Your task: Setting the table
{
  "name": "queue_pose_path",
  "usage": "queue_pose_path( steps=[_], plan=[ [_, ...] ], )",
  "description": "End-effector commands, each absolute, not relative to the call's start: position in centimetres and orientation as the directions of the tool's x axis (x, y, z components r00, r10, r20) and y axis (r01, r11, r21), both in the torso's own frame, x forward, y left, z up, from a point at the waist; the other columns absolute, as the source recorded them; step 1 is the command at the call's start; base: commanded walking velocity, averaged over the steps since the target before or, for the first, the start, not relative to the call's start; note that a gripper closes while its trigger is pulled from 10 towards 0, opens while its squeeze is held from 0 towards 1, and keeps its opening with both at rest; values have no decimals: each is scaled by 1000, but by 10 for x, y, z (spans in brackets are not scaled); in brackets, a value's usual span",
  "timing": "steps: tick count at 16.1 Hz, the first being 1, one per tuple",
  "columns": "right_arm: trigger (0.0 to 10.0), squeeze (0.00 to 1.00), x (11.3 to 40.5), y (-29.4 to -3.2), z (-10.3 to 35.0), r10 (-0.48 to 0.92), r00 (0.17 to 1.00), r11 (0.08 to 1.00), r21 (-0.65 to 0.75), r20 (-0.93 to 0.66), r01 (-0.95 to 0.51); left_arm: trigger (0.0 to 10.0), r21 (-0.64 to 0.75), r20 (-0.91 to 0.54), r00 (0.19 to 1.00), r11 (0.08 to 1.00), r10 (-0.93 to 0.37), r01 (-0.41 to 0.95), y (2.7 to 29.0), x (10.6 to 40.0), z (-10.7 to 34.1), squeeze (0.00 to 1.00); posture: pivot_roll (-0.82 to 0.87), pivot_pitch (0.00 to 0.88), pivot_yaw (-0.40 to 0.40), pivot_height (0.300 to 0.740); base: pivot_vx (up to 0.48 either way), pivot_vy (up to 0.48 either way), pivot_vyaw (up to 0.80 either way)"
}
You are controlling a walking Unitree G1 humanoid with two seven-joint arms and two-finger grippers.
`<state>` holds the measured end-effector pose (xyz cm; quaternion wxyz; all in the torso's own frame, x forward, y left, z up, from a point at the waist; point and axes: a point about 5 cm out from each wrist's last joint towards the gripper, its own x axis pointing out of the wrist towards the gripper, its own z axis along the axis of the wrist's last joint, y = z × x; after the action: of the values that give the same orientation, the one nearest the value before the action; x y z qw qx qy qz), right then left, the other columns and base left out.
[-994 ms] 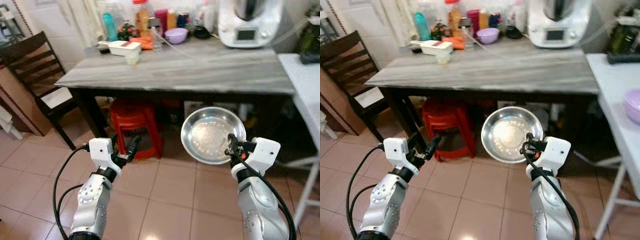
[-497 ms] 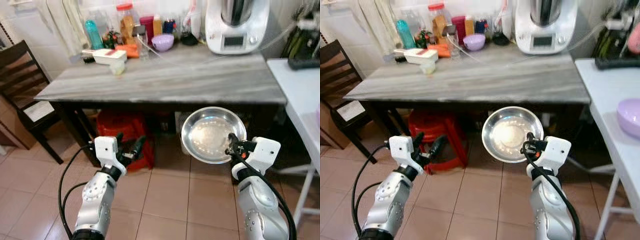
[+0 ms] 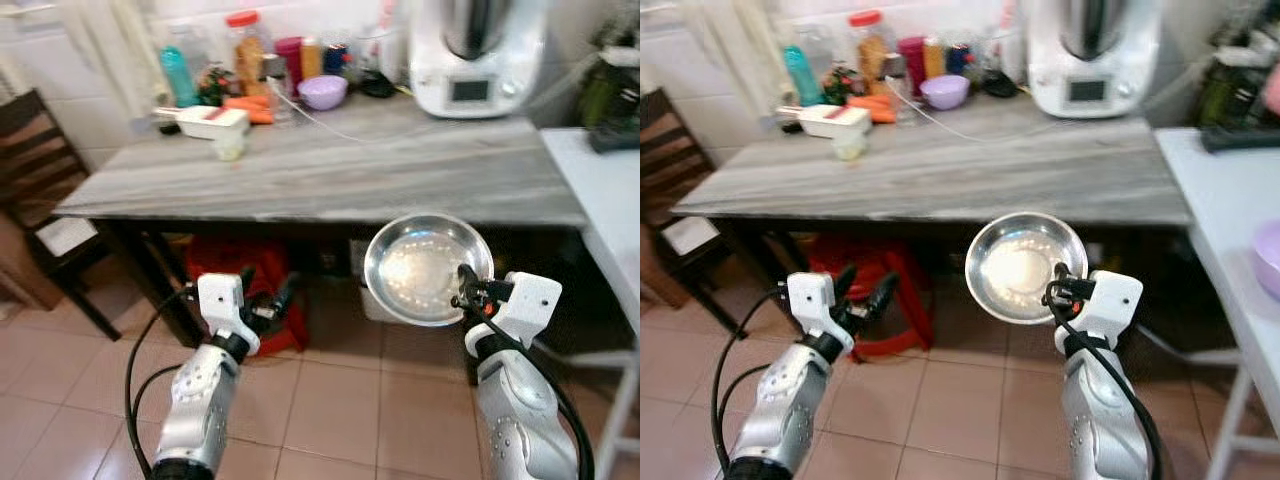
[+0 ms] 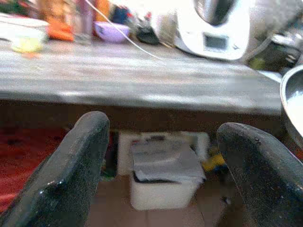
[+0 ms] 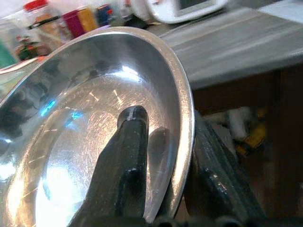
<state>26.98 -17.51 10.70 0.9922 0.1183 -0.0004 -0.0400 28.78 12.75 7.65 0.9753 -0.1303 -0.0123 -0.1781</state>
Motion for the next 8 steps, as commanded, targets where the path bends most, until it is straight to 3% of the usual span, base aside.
queue_pose_path(
  steps=[1, 8],
  plan=[
    [10000, 0, 274, -162, 114, -38, 999, 968, 248, 21, 31, 10000, -234, 68, 948, 919, -311, 318, 142, 288, 77, 0, -95, 0, 105, 740, 480, 0, 0],
    [10000, 0, 275, -166, 114, -70, 997, 966, 249, 20, 63, 10000, -237, 70, 941, 910, -332, 339, 138, 286, 77, 0, -99, 0, 114, 740, 480, 0, 0]
  ],
)
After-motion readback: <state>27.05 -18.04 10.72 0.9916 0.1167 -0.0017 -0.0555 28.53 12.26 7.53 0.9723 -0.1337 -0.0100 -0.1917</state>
